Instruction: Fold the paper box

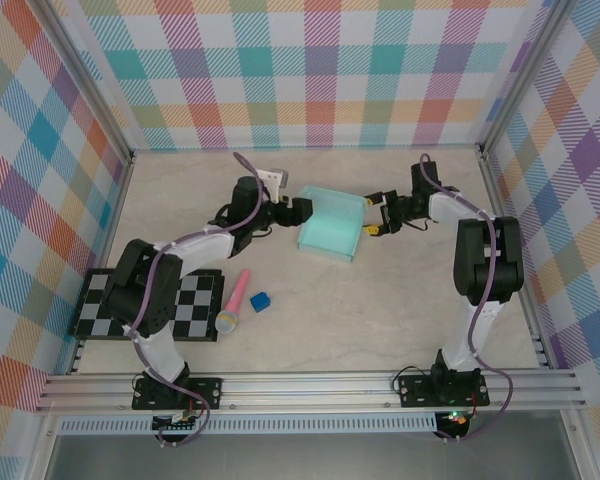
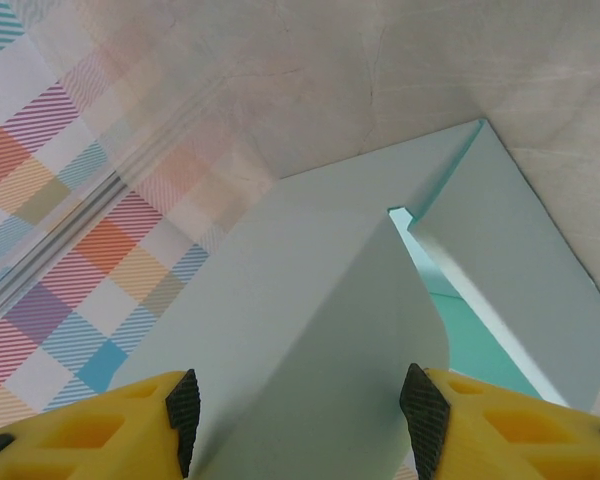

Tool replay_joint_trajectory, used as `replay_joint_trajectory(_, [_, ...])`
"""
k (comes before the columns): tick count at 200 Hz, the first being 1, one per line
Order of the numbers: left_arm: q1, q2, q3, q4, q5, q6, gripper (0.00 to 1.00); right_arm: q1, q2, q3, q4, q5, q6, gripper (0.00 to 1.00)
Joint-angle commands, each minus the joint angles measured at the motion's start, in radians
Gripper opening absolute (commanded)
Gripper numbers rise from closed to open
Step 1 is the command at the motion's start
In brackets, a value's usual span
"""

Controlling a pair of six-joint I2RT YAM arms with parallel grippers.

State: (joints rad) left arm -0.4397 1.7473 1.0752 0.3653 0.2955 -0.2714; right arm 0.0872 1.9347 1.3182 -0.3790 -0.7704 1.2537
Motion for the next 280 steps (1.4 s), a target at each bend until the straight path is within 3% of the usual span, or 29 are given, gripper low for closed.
replay_joint_trajectory(1, [0.1,-0.061,-0.006,-0.029,-0.004,-0.227,0.86,0.008,-0.011,-0.011,0.025,0.007,0.025,0.58])
replay_joint_trajectory(15, [0.175,-0.031,0.014,-0.059,0.088,-0.333,0.86,0.008,-0.009,-0.01,0.026,0.008,0.026,0.58])
replay_joint_trajectory(38, [0.251,0.1,0.183,-0.254,0.317,-0.438,0.87,0.008,-0.008,-0.006,0.026,0.011,0.024,0.57])
replay_joint_trajectory(43, [0.257,0.132,0.213,-0.252,0.373,-0.471,0.89,0.008,-0.009,-0.008,0.026,0.014,0.021,0.57])
replay_joint_trajectory(48, [0.26,0.159,0.23,-0.226,0.422,-0.512,0.99,0.008,-0.01,-0.007,0.025,0.013,0.02,0.57])
replay_joint_trajectory(58, [0.256,0.195,0.241,-0.141,0.478,-0.582,1.0,0.008,-0.011,-0.006,0.021,0.016,0.017,0.57])
replay_joint_trajectory(131, [0.165,0.355,0.524,-0.388,0.557,-0.643,1.0,0.019,-0.021,-0.003,0.016,0.031,0.014,0.56])
replay_joint_trajectory(169, [0.154,0.38,0.534,-0.347,0.567,-0.717,0.93,0.023,-0.019,0.001,0.017,0.033,0.022,0.56])
replay_joint_trajectory(280, [0.074,0.372,0.472,-0.302,0.594,-0.779,0.92,0.038,-0.023,0.021,0.02,0.04,0.049,0.56])
